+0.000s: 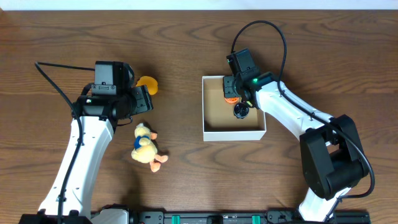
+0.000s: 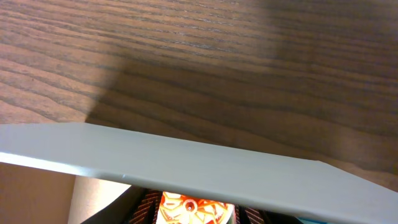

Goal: Pack container

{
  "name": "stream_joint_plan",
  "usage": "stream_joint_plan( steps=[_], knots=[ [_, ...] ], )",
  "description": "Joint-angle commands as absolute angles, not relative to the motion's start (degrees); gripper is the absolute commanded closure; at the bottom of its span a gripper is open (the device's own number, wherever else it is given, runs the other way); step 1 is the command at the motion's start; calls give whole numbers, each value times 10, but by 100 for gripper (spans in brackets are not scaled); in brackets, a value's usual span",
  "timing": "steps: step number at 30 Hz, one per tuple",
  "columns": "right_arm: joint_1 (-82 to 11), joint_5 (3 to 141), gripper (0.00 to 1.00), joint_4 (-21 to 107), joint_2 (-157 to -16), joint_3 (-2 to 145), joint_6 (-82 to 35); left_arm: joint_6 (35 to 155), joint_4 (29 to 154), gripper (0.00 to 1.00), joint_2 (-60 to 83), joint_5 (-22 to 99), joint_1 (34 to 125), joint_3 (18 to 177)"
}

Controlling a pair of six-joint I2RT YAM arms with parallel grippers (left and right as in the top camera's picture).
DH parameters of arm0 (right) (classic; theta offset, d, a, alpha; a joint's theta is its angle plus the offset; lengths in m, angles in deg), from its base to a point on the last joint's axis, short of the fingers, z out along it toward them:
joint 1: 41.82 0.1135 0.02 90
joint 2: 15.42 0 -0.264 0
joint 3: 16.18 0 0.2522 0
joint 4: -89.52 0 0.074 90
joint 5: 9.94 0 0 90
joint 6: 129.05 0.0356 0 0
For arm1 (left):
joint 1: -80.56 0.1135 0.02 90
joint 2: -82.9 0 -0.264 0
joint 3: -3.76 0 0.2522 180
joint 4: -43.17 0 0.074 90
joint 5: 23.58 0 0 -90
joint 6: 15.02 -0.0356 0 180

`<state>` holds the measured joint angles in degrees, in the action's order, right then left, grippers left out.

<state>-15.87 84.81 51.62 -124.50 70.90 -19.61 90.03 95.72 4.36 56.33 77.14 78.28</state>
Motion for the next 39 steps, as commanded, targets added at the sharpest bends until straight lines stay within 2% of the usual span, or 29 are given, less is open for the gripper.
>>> stream_joint_plan(
  steps=[1, 6, 10, 14, 16, 19, 24, 30, 39],
  knots=[
    [-155, 836, 59, 520, -1248, 718, -203, 903, 958, 32, 53, 570, 774, 796],
    [-133, 789, 51, 463, -1242, 763, -266, 884, 959, 1, 56, 570, 774, 796],
    [-130, 805, 39, 311, -1229, 876, -329, 848, 959, 2, 74, 570, 774, 797],
    [-148, 840, 27, 192, -1207, 979, -344, 817, 992, 2, 91, 586, 774, 815],
    [-169, 851, 11, 153, -1193, 1016, -344, 781, 1035, 2, 90, 602, 774, 840],
    [-217, 845, 1, 112, -1171, 1046, -344, 761, 1097, 2, 84, 641, 774, 876],
    [-317, 829, 1, 53, -1151, 1052, -335, 787, 1137, 2, 80, 641, 781, 889],
    [-424, 789, 1, 10, -1155, 1042, -340, 736, 1146, 2, 31, 639, 798, 924],
    [-467, 783, 1, -3, -1155, 1038, -362, 704, 1165, 2, -96, 633, 803, 1028]
  ],
)
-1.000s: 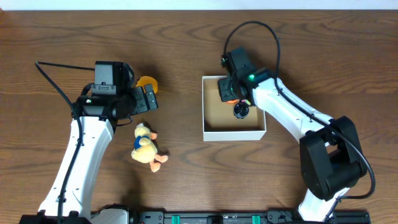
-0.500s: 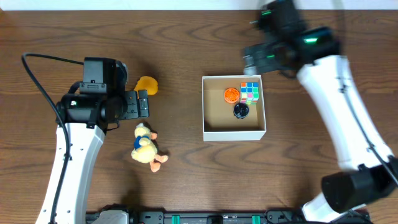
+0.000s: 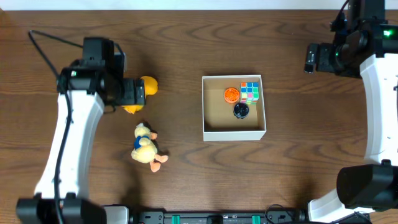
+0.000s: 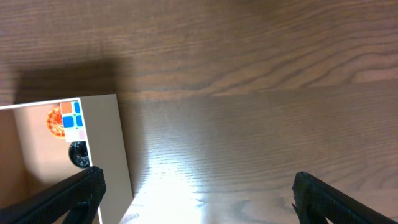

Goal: Pack container
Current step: 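Lift the right gripper out of the box and retract it, then grasp the orange dinosaur toy with the left gripper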

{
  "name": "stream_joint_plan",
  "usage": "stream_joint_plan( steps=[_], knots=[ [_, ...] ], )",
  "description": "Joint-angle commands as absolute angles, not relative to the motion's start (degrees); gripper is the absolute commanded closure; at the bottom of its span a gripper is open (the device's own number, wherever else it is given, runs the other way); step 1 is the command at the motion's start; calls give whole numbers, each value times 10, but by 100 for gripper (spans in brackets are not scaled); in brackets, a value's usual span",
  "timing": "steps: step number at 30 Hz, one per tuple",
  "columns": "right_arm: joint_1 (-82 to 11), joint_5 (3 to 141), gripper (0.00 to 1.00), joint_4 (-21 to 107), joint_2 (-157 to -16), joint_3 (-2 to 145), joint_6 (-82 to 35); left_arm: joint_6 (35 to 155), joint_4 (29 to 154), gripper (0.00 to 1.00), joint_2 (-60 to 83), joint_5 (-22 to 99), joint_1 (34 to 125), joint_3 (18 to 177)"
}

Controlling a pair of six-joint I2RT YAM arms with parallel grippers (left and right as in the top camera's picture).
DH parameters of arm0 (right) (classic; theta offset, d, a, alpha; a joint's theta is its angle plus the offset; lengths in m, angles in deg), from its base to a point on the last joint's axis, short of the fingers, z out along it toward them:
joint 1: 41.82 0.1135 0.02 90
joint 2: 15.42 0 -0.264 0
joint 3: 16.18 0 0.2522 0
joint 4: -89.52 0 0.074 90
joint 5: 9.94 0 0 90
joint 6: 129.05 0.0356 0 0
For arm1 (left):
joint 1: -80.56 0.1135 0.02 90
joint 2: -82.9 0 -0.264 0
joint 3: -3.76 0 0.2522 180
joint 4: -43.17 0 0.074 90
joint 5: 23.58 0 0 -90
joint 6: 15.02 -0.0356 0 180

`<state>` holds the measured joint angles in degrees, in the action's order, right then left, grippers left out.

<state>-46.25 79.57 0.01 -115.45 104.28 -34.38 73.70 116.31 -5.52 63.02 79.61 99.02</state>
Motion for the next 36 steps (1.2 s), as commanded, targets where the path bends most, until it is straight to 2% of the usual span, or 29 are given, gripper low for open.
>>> stream_joint_plan(
  steps=[1, 10, 22, 31, 35, 36],
  knots=[
    [-467, 783, 1, -3, -1155, 1038, -362, 691, 1165, 2, -114, 623, 804, 1041],
    [-467, 783, 1, -2, -1155, 1038, -364, 572, 1168, 2, -255, 609, 808, 1077],
    [-467, 781, 1, -3, -1155, 1038, -364, 529, 1131, 2, -375, 609, 808, 1077],
    [-467, 781, 1, -3, -1155, 1038, -364, 529, 1117, 2, -400, 609, 808, 1077],
    [-467, 781, 1, -4, -1155, 1038, -364, 530, 1115, 28, -400, 609, 808, 1077],
    [-467, 781, 1, -4, -1155, 1038, -364, 530, 1115, 38, -400, 609, 808, 1077]
  ],
)
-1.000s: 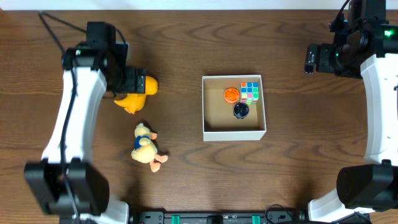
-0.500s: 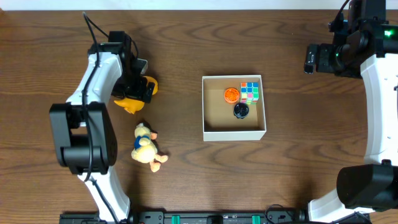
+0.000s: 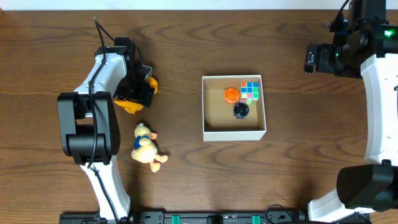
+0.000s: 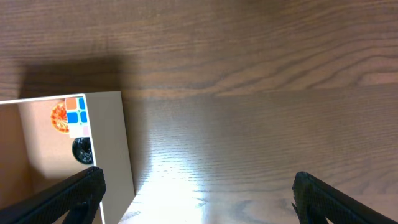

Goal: Pack container
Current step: 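Grasp the orange dinosaur toy with the left gripper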

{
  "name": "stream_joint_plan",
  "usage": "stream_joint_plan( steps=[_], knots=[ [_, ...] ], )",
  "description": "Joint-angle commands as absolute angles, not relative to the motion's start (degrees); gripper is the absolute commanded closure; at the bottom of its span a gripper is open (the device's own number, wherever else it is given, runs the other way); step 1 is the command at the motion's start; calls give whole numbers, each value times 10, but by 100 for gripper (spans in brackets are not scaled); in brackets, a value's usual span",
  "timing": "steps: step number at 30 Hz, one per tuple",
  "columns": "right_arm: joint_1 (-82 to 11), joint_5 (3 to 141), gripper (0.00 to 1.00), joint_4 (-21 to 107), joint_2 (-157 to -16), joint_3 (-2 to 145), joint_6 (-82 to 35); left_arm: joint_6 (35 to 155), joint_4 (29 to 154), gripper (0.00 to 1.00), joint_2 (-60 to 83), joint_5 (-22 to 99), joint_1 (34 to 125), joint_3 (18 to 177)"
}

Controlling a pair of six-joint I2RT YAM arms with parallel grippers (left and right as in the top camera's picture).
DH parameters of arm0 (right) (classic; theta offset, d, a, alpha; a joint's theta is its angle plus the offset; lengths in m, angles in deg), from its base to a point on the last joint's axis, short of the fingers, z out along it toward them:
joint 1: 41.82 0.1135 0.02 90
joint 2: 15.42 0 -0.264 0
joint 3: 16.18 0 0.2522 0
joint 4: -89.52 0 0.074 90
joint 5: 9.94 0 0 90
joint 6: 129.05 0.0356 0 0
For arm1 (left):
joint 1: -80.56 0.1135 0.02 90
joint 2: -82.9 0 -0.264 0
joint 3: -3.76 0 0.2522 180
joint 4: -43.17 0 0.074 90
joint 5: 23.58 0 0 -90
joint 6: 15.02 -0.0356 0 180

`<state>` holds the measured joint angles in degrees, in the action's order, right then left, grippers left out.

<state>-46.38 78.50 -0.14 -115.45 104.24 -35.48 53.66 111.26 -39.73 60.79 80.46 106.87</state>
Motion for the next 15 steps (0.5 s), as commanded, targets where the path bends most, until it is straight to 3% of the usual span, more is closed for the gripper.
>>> stream_joint_plan(
  steps=[1, 6, 8, 10, 15],
  knots=[
    [-467, 781, 1, -5, -1155, 1038, -364, 530, 1115, 50, -400, 609, 808, 1077],
    [-467, 781, 1, -5, -1155, 1038, -364, 530, 1122, 78, -398, 611, 808, 1077],
    [-467, 781, 1, -5, -1155, 1038, -364, 532, 1125, 81, -390, 611, 807, 1077],
    [-467, 781, 1, -5, -1155, 1038, -364, 532, 1126, 92, -376, 611, 807, 1082],
    [-467, 781, 1, -5, -1155, 1038, -364, 552, 1135, 94, -311, 611, 795, 1119]
  ],
)
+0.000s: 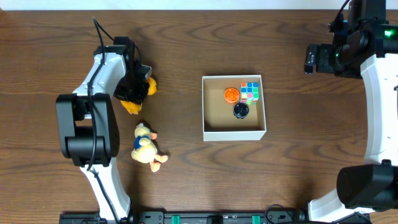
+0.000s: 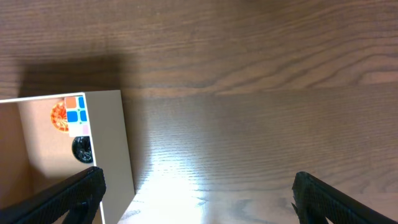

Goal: Pack container
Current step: 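Grasp the orange dinosaur toy with the left gripper, then carry the dinosaur into the box and release it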

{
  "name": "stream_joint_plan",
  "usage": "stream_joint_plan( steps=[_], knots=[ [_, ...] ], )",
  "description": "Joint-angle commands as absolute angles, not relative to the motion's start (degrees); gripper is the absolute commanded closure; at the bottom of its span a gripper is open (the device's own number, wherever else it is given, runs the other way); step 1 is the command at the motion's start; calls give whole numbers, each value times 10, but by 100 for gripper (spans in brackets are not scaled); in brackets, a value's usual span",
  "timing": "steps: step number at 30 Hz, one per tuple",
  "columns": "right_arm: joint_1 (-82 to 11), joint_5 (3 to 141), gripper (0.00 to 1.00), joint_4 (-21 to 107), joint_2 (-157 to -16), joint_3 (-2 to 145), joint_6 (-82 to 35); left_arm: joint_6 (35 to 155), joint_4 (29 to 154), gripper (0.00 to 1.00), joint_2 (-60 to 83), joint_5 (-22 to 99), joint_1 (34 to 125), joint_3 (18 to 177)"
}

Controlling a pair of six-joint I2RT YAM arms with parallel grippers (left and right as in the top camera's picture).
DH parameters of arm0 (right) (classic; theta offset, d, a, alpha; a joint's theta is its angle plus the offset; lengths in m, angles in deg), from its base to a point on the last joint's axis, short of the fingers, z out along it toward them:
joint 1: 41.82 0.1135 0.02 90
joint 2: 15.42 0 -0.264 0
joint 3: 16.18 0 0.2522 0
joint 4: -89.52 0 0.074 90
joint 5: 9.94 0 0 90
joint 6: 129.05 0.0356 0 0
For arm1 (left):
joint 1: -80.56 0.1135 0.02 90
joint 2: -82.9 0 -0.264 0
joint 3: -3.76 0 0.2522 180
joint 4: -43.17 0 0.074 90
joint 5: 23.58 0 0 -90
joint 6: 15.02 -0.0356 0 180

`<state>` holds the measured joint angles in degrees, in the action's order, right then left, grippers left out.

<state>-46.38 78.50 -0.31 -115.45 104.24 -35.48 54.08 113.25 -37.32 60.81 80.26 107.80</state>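
Note:
The white box (image 1: 234, 134) in the table's middle holds an orange disc (image 1: 231, 94), a colour cube (image 1: 250, 91) and a black round piece (image 1: 240, 111). My left gripper (image 1: 135, 89) is down over a yellow-orange soft toy (image 1: 130, 107) at the left; the arm hides its jaws. A yellow duck plush (image 1: 145, 148) lies nearer the front. My right gripper (image 2: 199, 202) hangs open and holds nothing at the far right, high above the table. Its view shows the box wall (image 2: 112, 143), the cube (image 2: 76, 117) and the disc (image 2: 57, 118).
Bare wood table (image 1: 186, 180) surrounds the box on all sides. The right arm (image 1: 373, 93) runs along the right edge. The left arm (image 1: 87, 124) stretches from the front edge up to the yellow-orange toy, passing close beside the duck.
My left gripper has shifted slightly to the left over the yellow-orange toy. The right gripper, the box and the duck have not moved.
First my right gripper was down inside the box at the orange disc, and my left gripper stood by the yellow-orange toy. Then the right gripper was open at the far right, with the disc left in the box. Later the left gripper was down over the toy.

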Motion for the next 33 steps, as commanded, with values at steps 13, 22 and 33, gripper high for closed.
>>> stream_joint_plan(
  steps=[13, 22, 33],
  knots=[
    [-467, 781, 1, -5, -1155, 1038, -364, 558, 1153, 94, -152, 610, 583, 1164],
    [-467, 781, 1, -7, -1155, 1038, -364, 558, 1152, 94, -218, 610, 402, 1160],
    [-467, 781, 1, -13, -1155, 1038, -364, 557, 1165, 94, -332, 609, 376, 1160]
  ],
)
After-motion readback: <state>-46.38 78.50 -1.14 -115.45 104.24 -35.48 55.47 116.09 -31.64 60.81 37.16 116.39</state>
